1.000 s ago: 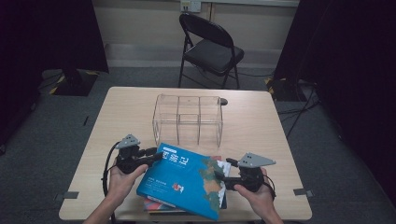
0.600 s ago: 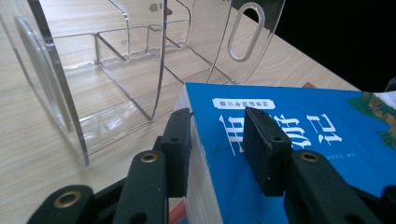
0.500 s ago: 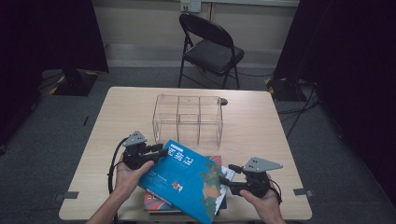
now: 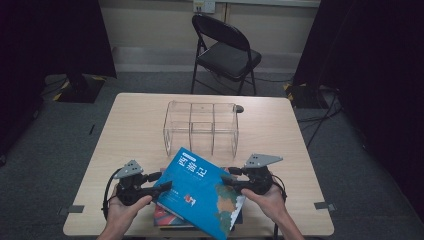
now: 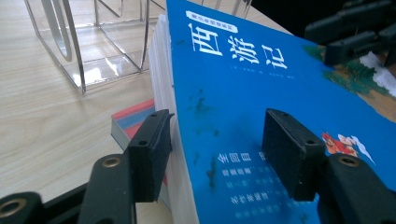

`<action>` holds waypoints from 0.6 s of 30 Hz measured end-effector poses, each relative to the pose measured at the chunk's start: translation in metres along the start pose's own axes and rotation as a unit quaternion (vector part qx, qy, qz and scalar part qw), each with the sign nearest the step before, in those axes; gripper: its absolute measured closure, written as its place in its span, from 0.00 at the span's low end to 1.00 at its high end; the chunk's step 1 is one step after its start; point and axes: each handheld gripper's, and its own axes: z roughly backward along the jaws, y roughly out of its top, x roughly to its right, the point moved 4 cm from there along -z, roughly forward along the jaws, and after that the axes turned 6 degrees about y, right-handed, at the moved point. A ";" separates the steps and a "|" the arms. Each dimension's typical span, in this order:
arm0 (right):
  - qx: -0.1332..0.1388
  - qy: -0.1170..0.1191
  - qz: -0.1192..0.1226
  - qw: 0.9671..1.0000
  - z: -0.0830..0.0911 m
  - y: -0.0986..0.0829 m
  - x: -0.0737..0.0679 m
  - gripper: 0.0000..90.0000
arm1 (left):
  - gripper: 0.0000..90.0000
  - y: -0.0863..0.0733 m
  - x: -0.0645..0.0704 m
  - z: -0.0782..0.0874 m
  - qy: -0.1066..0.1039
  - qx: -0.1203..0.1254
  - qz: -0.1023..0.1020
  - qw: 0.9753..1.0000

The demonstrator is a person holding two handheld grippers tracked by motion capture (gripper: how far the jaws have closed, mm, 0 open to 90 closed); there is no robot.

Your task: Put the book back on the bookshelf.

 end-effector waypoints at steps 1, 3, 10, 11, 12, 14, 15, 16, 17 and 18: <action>-0.001 0.006 -0.001 1.000 0.000 -0.001 -0.001 0.63 | 0.54 0.002 -0.002 -0.003 0.003 0.000 -0.003 1.000; -0.002 -0.004 0.002 1.000 0.000 -0.001 -0.003 0.63 | 0.57 0.007 -0.002 -0.009 0.008 0.007 -0.019 1.000; -0.009 -0.017 0.005 1.000 0.009 -0.008 -0.013 0.63 | 0.59 0.013 -0.001 -0.021 -0.010 -0.002 -0.028 1.000; -0.009 -0.019 0.004 1.000 0.011 -0.010 -0.014 0.63 | 0.59 0.015 -0.001 -0.023 -0.013 -0.006 -0.030 0.999; -0.010 -0.020 0.004 1.000 0.013 -0.012 -0.016 0.63 | 0.60 0.017 0.000 -0.026 -0.016 -0.008 -0.033 0.999; -0.014 -0.020 0.004 1.000 0.018 -0.015 -0.020 0.63 | 0.60 0.022 0.001 -0.034 -0.023 -0.013 -0.040 0.999; -0.016 -0.020 0.003 1.000 0.021 -0.017 -0.023 0.63 | 0.60 0.024 0.002 -0.038 -0.028 -0.014 -0.040 0.999; -0.017 -0.021 -0.001 1.000 0.028 -0.022 -0.028 0.63 | 0.60 0.026 0.002 -0.042 -0.034 -0.016 -0.046 0.998; -0.017 -0.021 -0.001 1.000 0.028 -0.022 -0.028 0.63 | 0.60 0.028 0.003 -0.045 -0.038 -0.015 -0.048 0.998; -0.015 -0.015 -0.006 1.000 0.033 -0.027 -0.032 0.62 | 0.61 0.030 0.004 -0.049 -0.040 -0.017 -0.051 0.998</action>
